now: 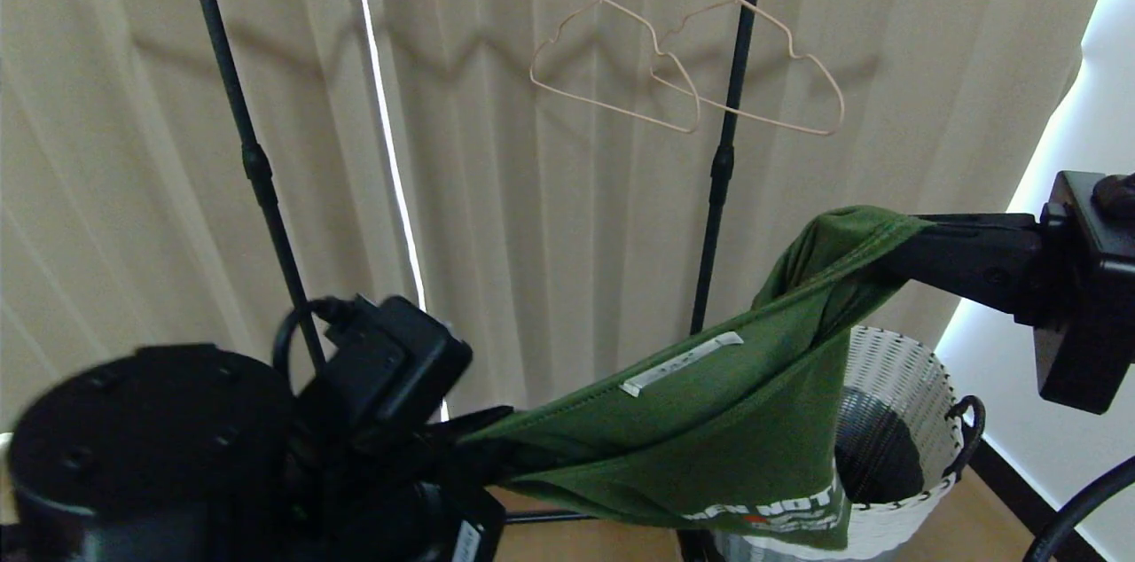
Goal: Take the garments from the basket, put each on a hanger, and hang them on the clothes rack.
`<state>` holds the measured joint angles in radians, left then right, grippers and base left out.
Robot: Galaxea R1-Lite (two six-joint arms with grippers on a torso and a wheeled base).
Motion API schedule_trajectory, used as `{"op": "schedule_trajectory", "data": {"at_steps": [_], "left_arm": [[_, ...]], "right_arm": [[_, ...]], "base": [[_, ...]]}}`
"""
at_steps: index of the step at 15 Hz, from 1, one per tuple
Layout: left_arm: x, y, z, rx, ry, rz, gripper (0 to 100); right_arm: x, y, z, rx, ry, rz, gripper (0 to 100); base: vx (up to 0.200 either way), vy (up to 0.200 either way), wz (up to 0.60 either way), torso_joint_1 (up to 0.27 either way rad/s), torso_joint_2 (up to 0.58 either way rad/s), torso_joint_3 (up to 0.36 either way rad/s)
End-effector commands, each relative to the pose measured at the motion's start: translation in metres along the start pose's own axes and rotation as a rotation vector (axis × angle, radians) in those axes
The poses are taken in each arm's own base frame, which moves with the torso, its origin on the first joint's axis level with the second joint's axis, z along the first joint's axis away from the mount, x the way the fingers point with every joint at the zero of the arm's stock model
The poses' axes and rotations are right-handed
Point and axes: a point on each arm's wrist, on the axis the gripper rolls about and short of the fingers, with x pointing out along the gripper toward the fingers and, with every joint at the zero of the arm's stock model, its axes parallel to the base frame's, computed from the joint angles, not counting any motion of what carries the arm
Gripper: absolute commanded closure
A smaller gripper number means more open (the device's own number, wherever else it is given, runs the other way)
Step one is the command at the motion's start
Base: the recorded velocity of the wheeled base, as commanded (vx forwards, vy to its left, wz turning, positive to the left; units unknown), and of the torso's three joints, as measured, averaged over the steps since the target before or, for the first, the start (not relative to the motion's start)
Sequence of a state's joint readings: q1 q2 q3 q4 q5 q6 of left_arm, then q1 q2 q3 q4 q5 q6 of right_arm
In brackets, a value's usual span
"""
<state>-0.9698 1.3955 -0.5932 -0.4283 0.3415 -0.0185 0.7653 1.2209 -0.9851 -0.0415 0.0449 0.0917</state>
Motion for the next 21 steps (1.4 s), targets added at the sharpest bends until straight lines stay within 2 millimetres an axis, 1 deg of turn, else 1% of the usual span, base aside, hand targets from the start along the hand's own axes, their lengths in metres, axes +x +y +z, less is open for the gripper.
{"op": "schedule_trajectory", "data": {"at_steps": [1, 3, 4, 5, 6, 7, 8, 10, 11, 12, 14, 18, 19, 20, 21], "left_arm": [[-0.056, 0.04, 0.054, -0.067, -0.171, 0.082, 100], [-0.08, 0.057, 0.074, -0.083, -0.199, 0.072, 100], [-0.087, 0.065, 0.083, -0.078, -0.212, 0.073, 100], [-0.088, 0.069, 0.087, -0.073, -0.221, 0.079, 100], [-0.09, 0.082, 0.099, -0.049, -0.257, 0.103, 100], [-0.084, 0.087, 0.104, -0.029, -0.255, 0.1, 100], [-0.08, 0.089, 0.106, -0.021, -0.252, 0.095, 100], [-0.058, 0.09, 0.113, -0.015, -0.224, 0.086, 100], [-0.053, 0.091, 0.117, -0.017, -0.223, 0.088, 100], [-0.048, 0.092, 0.126, -0.017, -0.239, 0.086, 100], [-0.043, 0.092, 0.134, -0.016, -0.253, 0.086, 100], [-0.039, 0.091, 0.131, -0.02, -0.232, 0.079, 100], [-0.036, 0.09, 0.13, -0.019, -0.228, 0.075, 100], [-0.033, 0.089, 0.13, -0.019, -0.223, 0.069, 100], [-0.033, 0.089, 0.13, -0.019, -0.223, 0.067, 100]], "right_arm": [[-0.001, 0.001, 0.003, -0.001, -0.017, 0.007, 100], [0.001, 0.001, 0.011, -0.009, -0.087, 0.017, 100], [0.005, 0.001, 0.013, -0.024, -0.113, 0.017, 100], [0.007, 0.001, 0.014, -0.032, -0.121, 0.017, 100], [0.012, 0.001, 0.015, -0.058, -0.128, 0.013, 100], [0.013, -0.002, 0.015, -0.07, -0.124, -0.001, 100], [0.014, -0.004, 0.015, -0.074, -0.123, -0.015, 100], [0.013, -0.019, 0.016, -0.121, -0.124, -0.091, 100], [0.012, -0.026, 0.016, -0.134, -0.122, -0.126, 100], [0.011, -0.033, 0.017, -0.148, -0.123, -0.167, 100], [0.009, -0.037, 0.021, -0.146, -0.141, -0.183, 100], [0.016, -0.038, 0.023, -0.149, -0.169, -0.187, 100], [0.018, -0.04, 0.022, -0.148, -0.166, -0.193, 100], [0.019, -0.047, 0.021, -0.145, -0.16, -0.225, 100], [0.019, -0.047, 0.021, -0.145, -0.16, -0.225, 100]], "base": [[0.0, 0.0, 0.0, 0.0, 0.0, 0.0], [0.0, 0.0, 0.0, 0.0, 0.0, 0.0], [0.0, 0.0, 0.0, 0.0, 0.0, 0.0], [0.0, 0.0, 0.0, 0.0, 0.0, 0.0], [0.0, 0.0, 0.0, 0.0, 0.0, 0.0], [0.0, 0.0, 0.0, 0.0, 0.0, 0.0], [0.0, 0.0, 0.0, 0.0, 0.0, 0.0], [0.0, 0.0, 0.0, 0.0, 0.0, 0.0], [0.0, 0.0, 0.0, 0.0, 0.0, 0.0], [0.0, 0.0, 0.0, 0.0, 0.0, 0.0], [0.0, 0.0, 0.0, 0.0, 0.0, 0.0], [0.0, 0.0, 0.0, 0.0, 0.0, 0.0], [0.0, 0.0, 0.0, 0.0, 0.0, 0.0], [0.0, 0.0, 0.0, 0.0, 0.0, 0.0], [0.0, 0.0, 0.0, 0.0, 0.0, 0.0]]}}
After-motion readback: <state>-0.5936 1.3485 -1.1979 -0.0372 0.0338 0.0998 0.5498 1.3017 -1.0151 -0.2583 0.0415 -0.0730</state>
